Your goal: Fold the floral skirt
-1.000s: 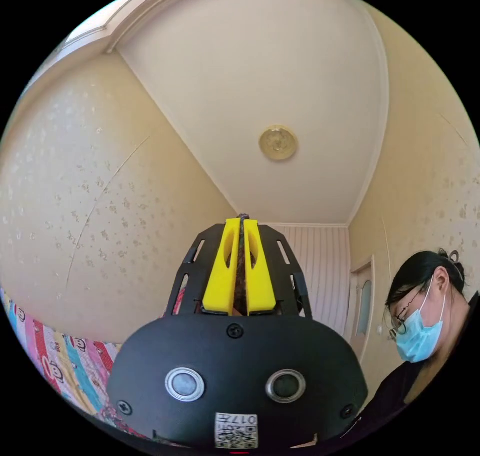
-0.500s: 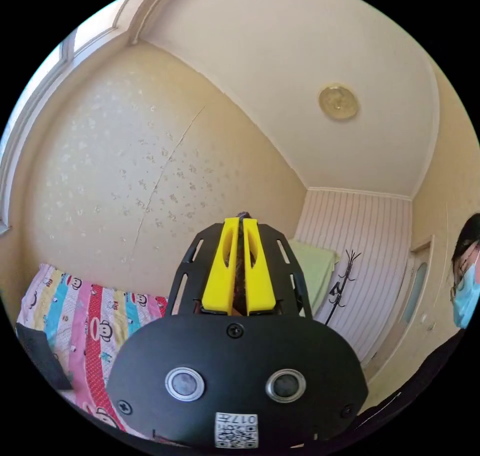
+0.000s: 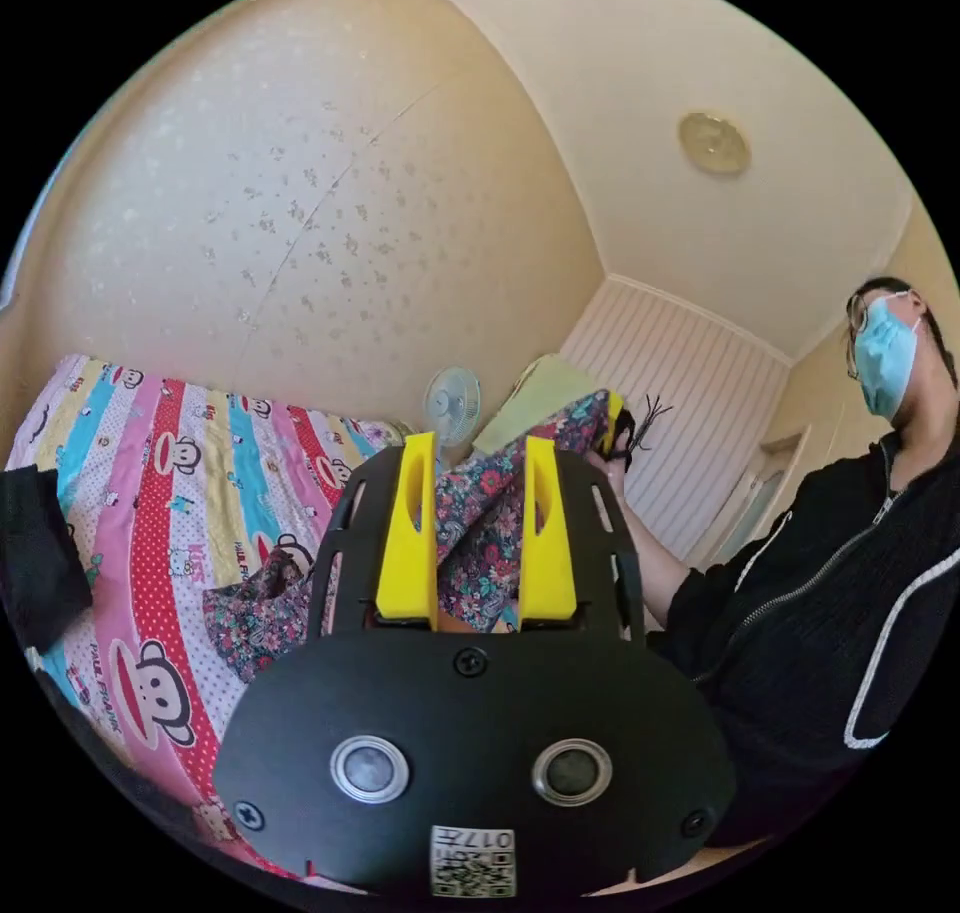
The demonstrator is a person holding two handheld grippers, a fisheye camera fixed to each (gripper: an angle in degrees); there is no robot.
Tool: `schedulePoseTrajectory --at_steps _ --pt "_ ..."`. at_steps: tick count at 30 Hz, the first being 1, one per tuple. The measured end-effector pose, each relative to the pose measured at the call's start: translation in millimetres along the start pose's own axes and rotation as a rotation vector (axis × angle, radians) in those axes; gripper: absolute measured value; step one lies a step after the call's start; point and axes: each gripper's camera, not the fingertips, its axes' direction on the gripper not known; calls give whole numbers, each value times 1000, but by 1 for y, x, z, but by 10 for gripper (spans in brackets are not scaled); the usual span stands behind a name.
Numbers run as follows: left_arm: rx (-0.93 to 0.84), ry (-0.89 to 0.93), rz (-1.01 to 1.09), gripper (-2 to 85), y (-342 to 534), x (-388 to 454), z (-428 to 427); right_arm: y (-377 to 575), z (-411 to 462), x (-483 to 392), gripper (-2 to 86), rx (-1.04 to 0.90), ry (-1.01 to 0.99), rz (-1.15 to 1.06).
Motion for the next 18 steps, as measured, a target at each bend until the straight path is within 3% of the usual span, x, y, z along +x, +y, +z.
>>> schedulePoseTrajectory --at_steps 3,7,11,14,18 --pt "-58 62 200 180 -23 46 26 -17 35 4 8 -47 -129 24" --pt "-69 -46 296 167 -46 79 60 -23 74 -6 10 -183 -183 -8" --pt "-14 -161 147 65 -45 72 67 -23 87 -16 15 -244 -101 -4" --pt "59 -6 -55 43 -47 42 58 -24 66 -15 22 -219 -16 73" --pt "195 149 -224 33 -57 1 34 -8 -10 -26 38 90 70 62"
